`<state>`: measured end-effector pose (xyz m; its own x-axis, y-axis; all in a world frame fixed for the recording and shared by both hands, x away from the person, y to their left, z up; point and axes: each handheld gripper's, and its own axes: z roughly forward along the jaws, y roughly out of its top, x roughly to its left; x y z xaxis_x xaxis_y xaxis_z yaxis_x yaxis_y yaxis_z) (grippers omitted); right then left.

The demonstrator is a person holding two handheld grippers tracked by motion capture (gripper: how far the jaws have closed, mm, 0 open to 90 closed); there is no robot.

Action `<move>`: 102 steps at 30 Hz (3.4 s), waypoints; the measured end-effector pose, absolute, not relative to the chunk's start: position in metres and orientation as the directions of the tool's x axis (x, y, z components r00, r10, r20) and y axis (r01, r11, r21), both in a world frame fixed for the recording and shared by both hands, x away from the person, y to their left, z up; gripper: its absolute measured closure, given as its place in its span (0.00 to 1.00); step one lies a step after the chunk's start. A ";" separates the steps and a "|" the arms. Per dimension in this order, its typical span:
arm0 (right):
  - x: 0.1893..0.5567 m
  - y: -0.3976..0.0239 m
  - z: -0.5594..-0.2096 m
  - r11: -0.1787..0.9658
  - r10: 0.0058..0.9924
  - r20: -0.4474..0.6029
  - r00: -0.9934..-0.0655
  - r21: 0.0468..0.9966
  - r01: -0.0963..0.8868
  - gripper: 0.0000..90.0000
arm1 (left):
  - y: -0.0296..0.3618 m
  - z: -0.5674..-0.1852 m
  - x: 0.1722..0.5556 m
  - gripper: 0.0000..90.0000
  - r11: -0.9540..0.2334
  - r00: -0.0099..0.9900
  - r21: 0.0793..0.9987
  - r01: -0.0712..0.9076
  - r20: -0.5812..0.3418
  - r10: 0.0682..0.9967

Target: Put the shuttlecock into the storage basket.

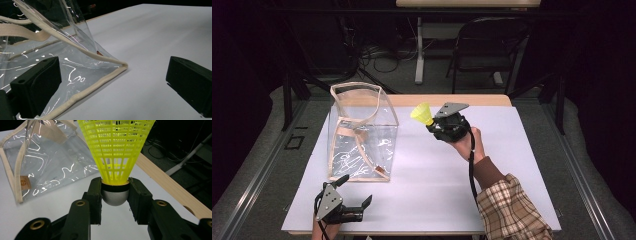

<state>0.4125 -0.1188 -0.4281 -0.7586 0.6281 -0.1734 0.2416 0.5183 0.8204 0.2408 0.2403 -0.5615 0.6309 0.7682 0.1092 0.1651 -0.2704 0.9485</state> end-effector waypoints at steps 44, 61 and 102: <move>0.419 -0.101 -0.410 0.460 0.631 -0.139 -0.763 0.859 0.223 0.72 | 0.240 -0.561 0.241 0.00 -0.266 0.630 0.950 0.161 0.109 0.769; 0.423 -0.094 -0.406 0.439 0.631 -0.121 -0.766 0.870 0.223 0.72 | 0.240 -0.561 0.241 0.00 -0.266 0.630 0.950 0.161 0.109 0.769; 0.436 -0.072 -0.385 0.409 0.624 -0.111 -0.774 0.890 0.202 0.72 | 0.240 -0.561 0.240 0.00 -0.264 0.633 0.951 0.162 0.105 0.767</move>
<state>0.4357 -0.0721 -0.3846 -0.7738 0.6237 -0.1108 0.2022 0.4089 0.8899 0.2404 0.2405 -0.5610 0.6331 0.7669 0.1051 0.1615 -0.2636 0.9510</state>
